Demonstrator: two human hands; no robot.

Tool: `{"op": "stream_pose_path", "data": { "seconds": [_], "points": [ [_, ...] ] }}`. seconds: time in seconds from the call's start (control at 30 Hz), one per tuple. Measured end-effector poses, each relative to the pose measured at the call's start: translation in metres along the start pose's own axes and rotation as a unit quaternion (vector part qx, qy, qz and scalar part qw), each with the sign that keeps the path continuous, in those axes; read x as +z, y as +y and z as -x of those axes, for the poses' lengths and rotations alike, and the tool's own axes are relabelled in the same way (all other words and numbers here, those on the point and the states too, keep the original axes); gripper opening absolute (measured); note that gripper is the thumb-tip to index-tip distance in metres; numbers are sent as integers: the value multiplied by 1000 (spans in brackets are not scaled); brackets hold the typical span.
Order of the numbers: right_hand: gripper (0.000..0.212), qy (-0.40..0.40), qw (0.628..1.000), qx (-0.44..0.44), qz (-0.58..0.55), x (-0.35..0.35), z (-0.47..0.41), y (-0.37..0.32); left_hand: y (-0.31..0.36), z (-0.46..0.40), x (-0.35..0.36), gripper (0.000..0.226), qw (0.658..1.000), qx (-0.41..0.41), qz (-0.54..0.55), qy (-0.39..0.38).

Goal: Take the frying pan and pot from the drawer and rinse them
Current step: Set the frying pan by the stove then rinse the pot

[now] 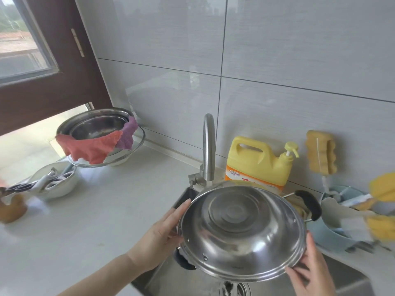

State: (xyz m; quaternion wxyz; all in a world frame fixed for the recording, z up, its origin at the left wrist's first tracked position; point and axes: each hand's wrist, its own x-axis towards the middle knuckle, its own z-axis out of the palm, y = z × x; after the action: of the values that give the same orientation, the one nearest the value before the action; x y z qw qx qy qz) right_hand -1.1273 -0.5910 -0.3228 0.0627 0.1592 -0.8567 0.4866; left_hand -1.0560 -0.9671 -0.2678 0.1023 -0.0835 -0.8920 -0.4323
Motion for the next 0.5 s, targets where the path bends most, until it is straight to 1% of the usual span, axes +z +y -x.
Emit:
{"op": "stream_pose_path", "data": {
  "seconds": [0.17, 0.23, 0.3, 0.37, 0.43, 0.5],
  "points": [
    [137, 62, 997, -48, -5, -18, -1, -8, 22, -20, -1, 100, 999, 54, 4, 3],
    [135, 67, 996, -65, -3, -23, 1, -10, 29, -24, -4, 101, 997, 71, -6, 13],
    [133, 65, 996, -63, -23, -28, 2, -14, 38, -26, -8, 100, 996, 85, -20, 19],
    [130, 77, 993, -81, -34, -34, 3, -23, 48, -28, -12, 101, 994, 105, -29, 30],
    [128, 89, 991, -94, -29, -43, 2, -33, 58, -29, -17, 104, 989, 134, -35, 43],
    [121, 92, 990, -100, -30, -56, -2, -46, 70, -31, -23, 105, 982, 173, -44, 62]
  ]
}}
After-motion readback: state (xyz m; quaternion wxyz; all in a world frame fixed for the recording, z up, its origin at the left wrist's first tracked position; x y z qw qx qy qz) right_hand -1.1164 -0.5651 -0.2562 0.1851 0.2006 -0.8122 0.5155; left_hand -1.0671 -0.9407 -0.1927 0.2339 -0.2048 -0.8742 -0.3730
